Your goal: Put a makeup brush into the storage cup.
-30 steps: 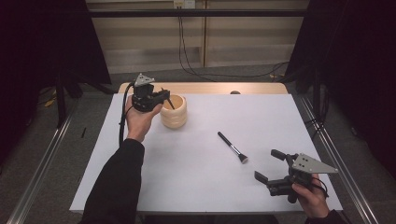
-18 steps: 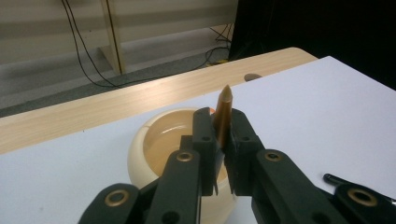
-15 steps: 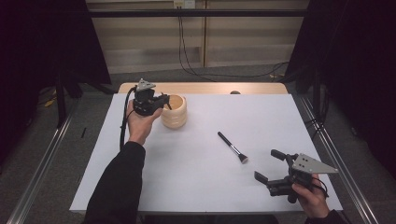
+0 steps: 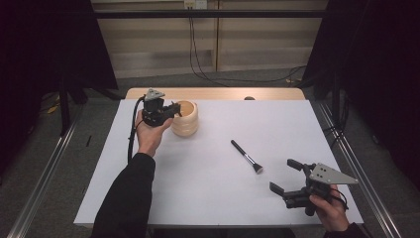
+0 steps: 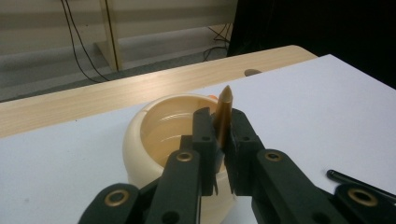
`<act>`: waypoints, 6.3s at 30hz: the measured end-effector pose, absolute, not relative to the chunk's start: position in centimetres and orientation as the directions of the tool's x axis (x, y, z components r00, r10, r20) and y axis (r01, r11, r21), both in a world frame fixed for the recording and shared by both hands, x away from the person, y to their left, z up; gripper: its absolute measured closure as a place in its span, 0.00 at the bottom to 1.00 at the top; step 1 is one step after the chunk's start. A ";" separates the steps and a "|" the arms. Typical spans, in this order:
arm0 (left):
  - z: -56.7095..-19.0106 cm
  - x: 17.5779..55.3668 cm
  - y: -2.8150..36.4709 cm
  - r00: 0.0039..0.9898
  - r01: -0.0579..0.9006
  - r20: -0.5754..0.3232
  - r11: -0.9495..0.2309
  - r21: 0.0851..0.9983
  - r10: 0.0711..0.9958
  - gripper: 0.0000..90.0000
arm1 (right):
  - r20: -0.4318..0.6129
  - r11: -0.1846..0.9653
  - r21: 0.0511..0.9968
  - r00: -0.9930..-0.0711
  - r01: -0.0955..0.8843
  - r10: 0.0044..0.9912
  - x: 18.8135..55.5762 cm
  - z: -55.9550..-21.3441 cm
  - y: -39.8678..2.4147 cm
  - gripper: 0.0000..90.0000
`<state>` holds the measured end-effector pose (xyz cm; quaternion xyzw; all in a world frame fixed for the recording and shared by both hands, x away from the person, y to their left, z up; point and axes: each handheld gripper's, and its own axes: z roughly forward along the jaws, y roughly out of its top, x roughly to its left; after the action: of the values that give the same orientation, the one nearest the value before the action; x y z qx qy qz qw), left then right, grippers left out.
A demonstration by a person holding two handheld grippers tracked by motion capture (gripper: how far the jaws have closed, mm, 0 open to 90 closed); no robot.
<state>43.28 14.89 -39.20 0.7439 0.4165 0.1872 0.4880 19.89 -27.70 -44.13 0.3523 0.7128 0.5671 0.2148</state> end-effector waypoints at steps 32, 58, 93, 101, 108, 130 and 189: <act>-39.8 43.0 14.8 0.599 0.389 -0.103 -0.176 0.904 0.794 0.48 | 0.097 0.106 0.960 -0.662 0.261 0.744 19.9 -44.2 -27.7 0.00; -39.1 40.4 15.6 0.627 0.306 -0.095 -0.132 0.943 0.773 0.02 | 0.097 0.106 0.960 -0.659 0.261 0.746 20.0 -44.2 -27.7 0.00; -40.1 33.4 17.7 0.608 0.280 -0.098 -0.098 0.955 0.788 0.01 | 0.096 0.091 0.962 -0.632 0.256 0.769 20.0 -44.2 -28.0 0.00; -39.8 31.2 18.0 0.620 0.266 -0.111 -0.075 0.961 0.776 0.03 | 0.097 0.091 0.962 -0.633 0.259 0.768 20.0 -44.2 -28.0 0.00; -39.8 29.2 18.2 0.628 0.244 -0.085 -0.091 0.966 0.774 0.02 | 0.095 0.092 0.962 -0.631 0.256 0.770 20.0 -44.2 -28.1 0.00; -42.0 25.7 19.8 0.625 0.269 -0.070 -0.131 0.954 0.777 0.02 | 0.097 0.094 0.959 -0.622 0.266 0.777 20.3 -44.3 -28.1 0.00; -42.7 23.1 21.4 0.645 0.267 -0.108 -0.091 0.959 0.756 0.02 | 0.020 0.153 0.958 -0.590 0.242 0.807 22.7 -42.6 -27.7 0.01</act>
<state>23.06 21.38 -42.70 0.7065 0.3621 0.2150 0.5687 22.66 -27.69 -42.64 0.3683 0.7120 0.5367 0.2635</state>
